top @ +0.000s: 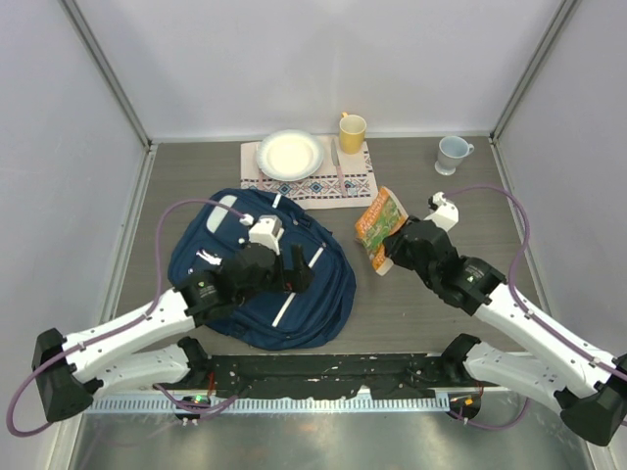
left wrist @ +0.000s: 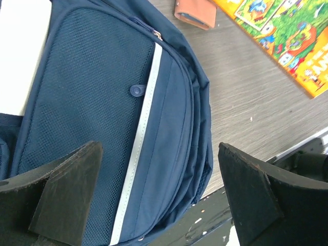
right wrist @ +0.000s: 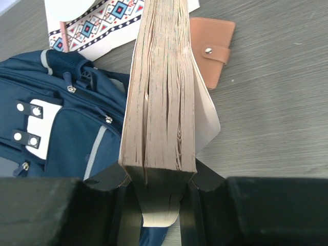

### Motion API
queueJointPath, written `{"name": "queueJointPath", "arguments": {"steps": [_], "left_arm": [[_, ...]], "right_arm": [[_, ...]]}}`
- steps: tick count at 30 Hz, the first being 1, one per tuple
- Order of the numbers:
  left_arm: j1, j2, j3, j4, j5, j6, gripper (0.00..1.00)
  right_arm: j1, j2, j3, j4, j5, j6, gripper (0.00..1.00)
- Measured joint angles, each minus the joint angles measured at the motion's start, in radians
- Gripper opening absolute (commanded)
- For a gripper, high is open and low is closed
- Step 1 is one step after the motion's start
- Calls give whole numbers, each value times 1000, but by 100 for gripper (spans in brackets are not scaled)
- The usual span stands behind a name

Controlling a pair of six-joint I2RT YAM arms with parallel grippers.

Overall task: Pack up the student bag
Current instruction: Place the book in the student bag.

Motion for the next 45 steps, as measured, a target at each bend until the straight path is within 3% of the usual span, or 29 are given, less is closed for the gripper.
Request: {"name": "queueJointPath", "arguments": {"steps": [10,19,27,32,37,45], "left_arm": [[-248,170,139,-126,-184,76,100],[-403,382,248,-143,-208,96,98],[-465,570,335,-141,-201,81,74],[-468,642,362,-166,-220,50,69],[-470,637,383,-206,-283,16,84],[-469,499,385,-255,-442,27,90]], "right_arm": [[-7,-160,20,-188,192,-11,1],[-12,-165,58,-230,230,-33,1],[-12,-169,58,-259,228,-33,1],[-12,-189,58,-261,225,-31,1],[-12,-193,58,-261,217,-31,1],[-12,-190,52,-246,196,-27,1]]}}
